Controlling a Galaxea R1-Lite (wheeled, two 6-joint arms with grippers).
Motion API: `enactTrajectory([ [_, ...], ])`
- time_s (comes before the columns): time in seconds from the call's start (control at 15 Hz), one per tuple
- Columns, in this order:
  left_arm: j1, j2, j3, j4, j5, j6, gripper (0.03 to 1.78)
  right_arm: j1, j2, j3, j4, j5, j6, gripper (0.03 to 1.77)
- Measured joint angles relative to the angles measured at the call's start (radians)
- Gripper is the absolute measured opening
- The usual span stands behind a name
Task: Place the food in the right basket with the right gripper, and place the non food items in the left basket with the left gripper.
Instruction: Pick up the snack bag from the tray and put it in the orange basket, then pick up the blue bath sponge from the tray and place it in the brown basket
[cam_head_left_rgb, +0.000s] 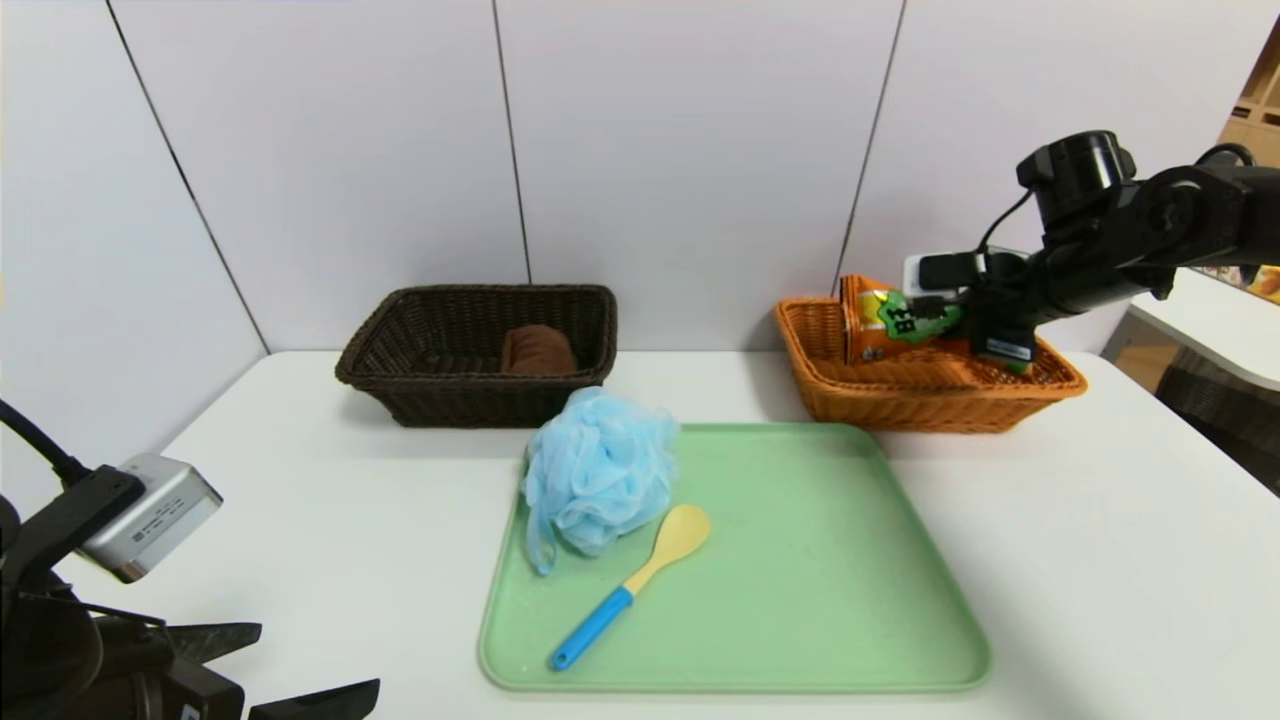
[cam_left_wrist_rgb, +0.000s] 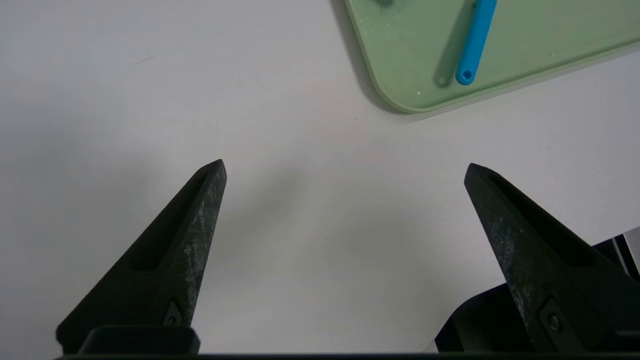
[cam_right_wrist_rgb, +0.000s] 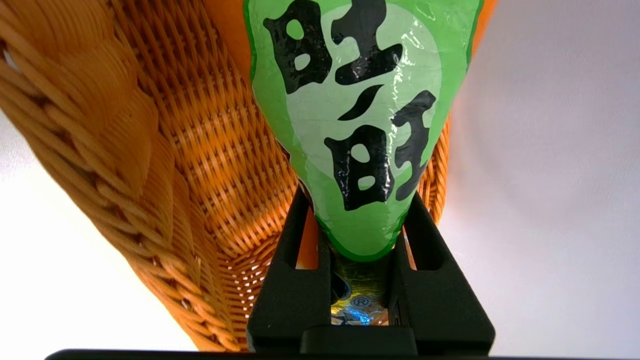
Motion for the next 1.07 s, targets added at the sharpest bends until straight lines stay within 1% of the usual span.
enactTrajectory([
  [0.13,0.0,-0.001,0.0,0.001,0.0,-0.001,1.69,0.003,0.002,0.001,0.003,0.004,-0.003,0.33],
  [0.2,0.0,-0.002,0.0,0.001,0.0,-0.001,1.69,0.004,0.002,0.001,0.006,0.004,-0.013,0.5],
  [0.33,0.0,-0.002,0.0,0.0,0.0,-0.001,1.69,0.004,0.002,0.001,0.003,0.004,-0.017,0.78],
  [0.47,0.0,-0.002,0.0,0.0,0.0,0.0,1.69,0.004,0.0,0.001,0.004,0.004,-0.017,0.99],
  [0.6,0.0,-0.002,0.0,0.0,0.0,0.001,1.69,0.004,-0.006,0.001,0.006,0.003,-0.017,1.15],
  [0.73,0.0,-0.003,0.0,0.0,0.001,0.001,1.69,0.004,-0.019,0.001,0.005,0.003,-0.019,1.28],
  [0.87,0.0,-0.008,0.0,0.0,0.003,0.003,1.69,0.003,-0.052,0.0,0.007,0.012,-0.017,1.38],
  [1.0,0.0,-0.011,0.0,0.0,0.003,0.003,1.69,0.01,-0.118,0.018,0.008,0.04,-0.007,1.45],
  [1.07,0.0,-0.012,0.0,0.0,0.004,0.003,1.69,0.019,-0.166,0.04,0.007,0.063,0.012,1.48],
])
